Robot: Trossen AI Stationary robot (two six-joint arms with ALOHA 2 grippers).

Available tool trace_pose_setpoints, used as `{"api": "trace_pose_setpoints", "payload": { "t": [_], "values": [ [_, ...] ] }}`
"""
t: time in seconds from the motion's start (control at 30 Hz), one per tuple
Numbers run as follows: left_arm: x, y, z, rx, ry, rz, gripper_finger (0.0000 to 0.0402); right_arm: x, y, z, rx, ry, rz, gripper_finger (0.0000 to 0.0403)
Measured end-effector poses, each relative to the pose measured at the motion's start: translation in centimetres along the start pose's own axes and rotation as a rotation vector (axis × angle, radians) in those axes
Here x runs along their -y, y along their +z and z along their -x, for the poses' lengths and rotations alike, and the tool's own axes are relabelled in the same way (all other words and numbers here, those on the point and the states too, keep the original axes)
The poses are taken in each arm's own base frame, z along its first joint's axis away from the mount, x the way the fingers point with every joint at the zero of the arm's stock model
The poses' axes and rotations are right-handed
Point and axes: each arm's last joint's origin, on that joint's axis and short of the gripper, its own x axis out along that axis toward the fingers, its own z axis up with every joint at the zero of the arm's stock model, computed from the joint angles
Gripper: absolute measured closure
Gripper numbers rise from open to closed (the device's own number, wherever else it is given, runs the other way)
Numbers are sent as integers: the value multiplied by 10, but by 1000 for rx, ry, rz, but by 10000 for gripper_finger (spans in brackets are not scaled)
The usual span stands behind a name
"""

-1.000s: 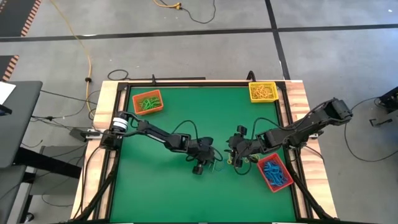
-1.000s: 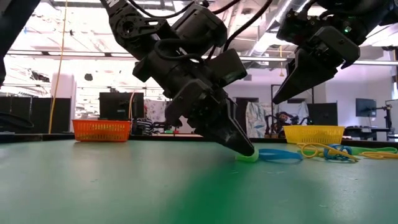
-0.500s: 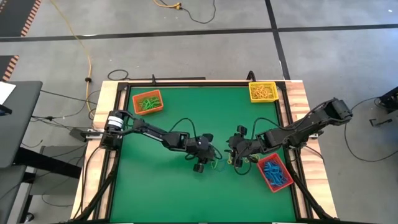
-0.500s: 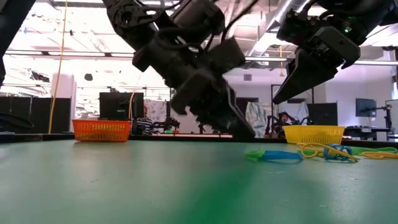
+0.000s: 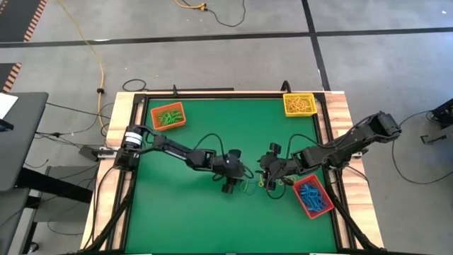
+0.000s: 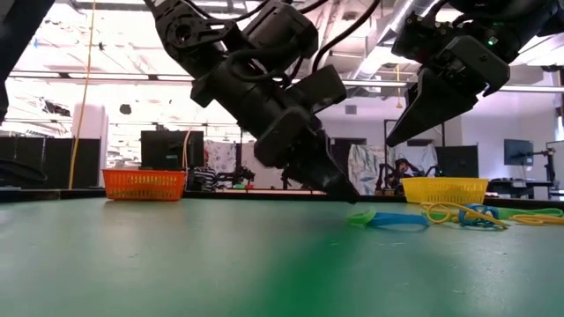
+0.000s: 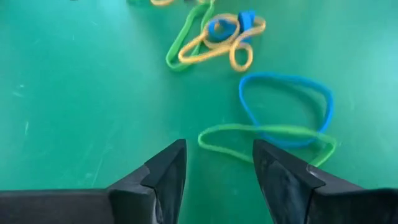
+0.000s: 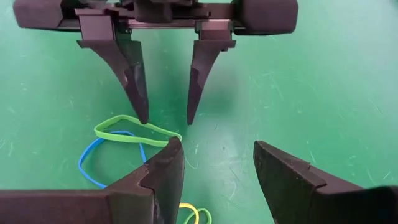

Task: Sort rubber bands into baskets
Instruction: Put the green rubber band into the orange bin

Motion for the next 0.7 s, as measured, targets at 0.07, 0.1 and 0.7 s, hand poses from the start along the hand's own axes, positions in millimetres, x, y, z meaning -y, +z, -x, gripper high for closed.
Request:
{"api": "trace_pose_setpoints", "payload": {
  "t": [0.07, 0.1, 0.7],
  "values": [
    [-4, 1, 0, 24, -25, 45, 227, 0, 0, 0, 0, 0, 0, 184],
    [-6, 2, 0, 31, -41, 72, 227, 0, 0, 0, 0, 0, 0, 184],
    [2, 5, -6, 86, -17, 210, 228, 0, 0, 0, 3, -5, 0, 184]
  ]
}}
